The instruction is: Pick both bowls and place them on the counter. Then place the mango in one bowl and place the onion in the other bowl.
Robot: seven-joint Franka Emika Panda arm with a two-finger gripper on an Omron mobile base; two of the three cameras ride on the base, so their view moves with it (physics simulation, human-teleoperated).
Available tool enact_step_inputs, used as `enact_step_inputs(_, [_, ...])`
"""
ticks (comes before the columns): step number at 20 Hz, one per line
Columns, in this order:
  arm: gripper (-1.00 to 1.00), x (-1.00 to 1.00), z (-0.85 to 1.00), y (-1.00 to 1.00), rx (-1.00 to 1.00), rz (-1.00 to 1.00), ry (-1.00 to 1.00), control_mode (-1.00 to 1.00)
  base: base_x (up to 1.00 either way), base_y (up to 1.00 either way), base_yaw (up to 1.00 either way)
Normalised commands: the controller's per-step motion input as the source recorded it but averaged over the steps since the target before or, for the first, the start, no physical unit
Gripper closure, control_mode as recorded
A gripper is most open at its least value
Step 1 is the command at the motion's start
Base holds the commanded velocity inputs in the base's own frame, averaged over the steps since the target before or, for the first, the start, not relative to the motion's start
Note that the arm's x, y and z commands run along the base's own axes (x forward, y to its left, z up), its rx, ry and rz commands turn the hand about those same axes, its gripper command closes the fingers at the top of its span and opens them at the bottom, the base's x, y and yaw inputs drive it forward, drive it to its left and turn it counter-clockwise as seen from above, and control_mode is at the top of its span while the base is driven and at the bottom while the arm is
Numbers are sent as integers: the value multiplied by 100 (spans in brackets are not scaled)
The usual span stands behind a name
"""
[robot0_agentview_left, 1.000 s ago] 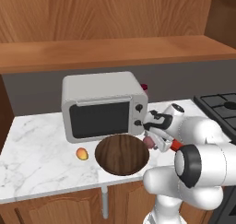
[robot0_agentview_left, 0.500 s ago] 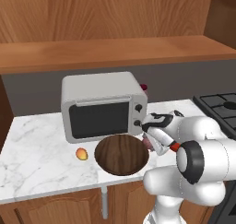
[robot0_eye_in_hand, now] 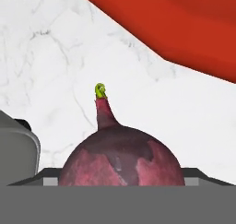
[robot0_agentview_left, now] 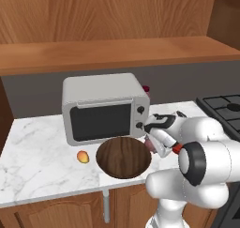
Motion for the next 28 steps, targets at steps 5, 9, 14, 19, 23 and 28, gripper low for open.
enact_step_inputs(5, [100, -25, 18, -2, 0, 0, -3, -100, 0, 0, 0])
enact_step_inputs(9, [100, -34, 36, -10, 0, 0, -2, -100, 0, 0, 0])
enact_step_inputs(14, [100, -21, 53, -15, 0, 0, 4, -100, 0, 0, 0])
enact_step_inputs(19, [100, -21, 39, -32, -1, -1, 14, -100, 0, 0, 0])
enact_step_inputs(23, [100, -9, 29, -39, -4, -2, 13, -100, 0, 0, 0])
enact_step_inputs(28, [100, -1, 25, -48, -4, 0, 3, -100, 0, 0, 0])
